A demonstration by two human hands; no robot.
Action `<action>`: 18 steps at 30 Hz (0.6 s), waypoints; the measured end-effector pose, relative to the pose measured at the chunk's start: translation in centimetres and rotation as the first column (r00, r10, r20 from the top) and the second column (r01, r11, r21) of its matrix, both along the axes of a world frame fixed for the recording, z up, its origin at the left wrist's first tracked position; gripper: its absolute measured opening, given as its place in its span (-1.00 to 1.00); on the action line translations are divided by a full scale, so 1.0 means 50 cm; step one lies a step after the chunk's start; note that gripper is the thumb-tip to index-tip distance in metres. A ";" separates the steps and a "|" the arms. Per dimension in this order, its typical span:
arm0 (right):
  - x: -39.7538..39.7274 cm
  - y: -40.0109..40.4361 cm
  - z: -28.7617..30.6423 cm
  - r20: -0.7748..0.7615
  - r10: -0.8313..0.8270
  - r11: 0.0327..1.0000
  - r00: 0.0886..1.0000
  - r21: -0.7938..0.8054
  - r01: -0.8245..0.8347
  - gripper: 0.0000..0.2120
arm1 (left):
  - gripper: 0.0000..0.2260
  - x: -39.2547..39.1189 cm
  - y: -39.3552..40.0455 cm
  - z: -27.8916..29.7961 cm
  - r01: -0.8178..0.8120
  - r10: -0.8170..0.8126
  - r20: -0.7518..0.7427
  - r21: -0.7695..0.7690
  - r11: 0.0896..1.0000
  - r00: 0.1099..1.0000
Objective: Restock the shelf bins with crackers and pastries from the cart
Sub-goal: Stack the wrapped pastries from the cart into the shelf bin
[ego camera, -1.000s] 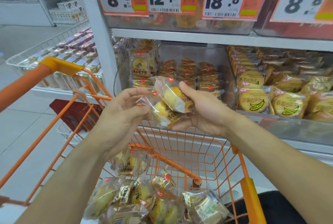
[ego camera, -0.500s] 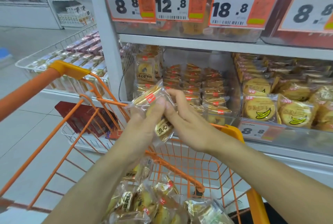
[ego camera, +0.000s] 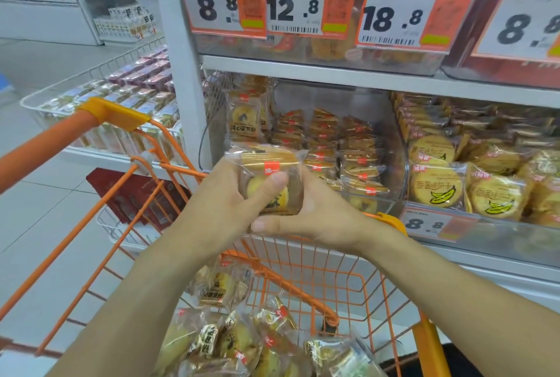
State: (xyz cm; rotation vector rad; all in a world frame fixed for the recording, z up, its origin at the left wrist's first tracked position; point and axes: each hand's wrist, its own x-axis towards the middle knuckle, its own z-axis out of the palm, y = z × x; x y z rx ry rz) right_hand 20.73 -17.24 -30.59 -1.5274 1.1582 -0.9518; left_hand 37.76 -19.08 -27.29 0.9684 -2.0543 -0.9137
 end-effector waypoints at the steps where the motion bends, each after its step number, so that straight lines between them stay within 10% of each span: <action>1: -0.002 -0.002 0.000 -0.016 -0.033 0.999 0.999 -0.021 0.033 -0.20 | -0.70 -0.001 -0.004 -0.005 -0.004 0.004 -0.010 -0.018 1.000 1.000; 6: -0.019 -0.013 0.021 -0.239 -0.210 0.960 0.948 -0.236 0.153 -0.26 | -0.37 0.022 -0.049 -0.062 -0.201 0.207 0.061 -0.093 0.975 0.976; 10: -0.038 -0.051 0.043 -0.181 -0.403 0.873 0.897 -0.370 0.317 -0.29 | -0.47 0.028 -0.056 -0.071 -0.255 0.274 0.312 -0.101 0.962 0.910; 13: -0.030 -0.115 0.035 -0.153 -0.463 0.863 0.873 -0.304 0.404 -0.30 | -0.45 0.029 -0.063 -0.092 -0.177 0.190 0.689 -0.091 0.980 0.700; 18: 0.032 -0.237 0.019 -0.206 -0.425 0.904 0.881 -0.136 0.404 -0.31 | -0.25 0.020 -0.060 -0.113 -0.139 0.186 0.744 -0.125 0.982 0.642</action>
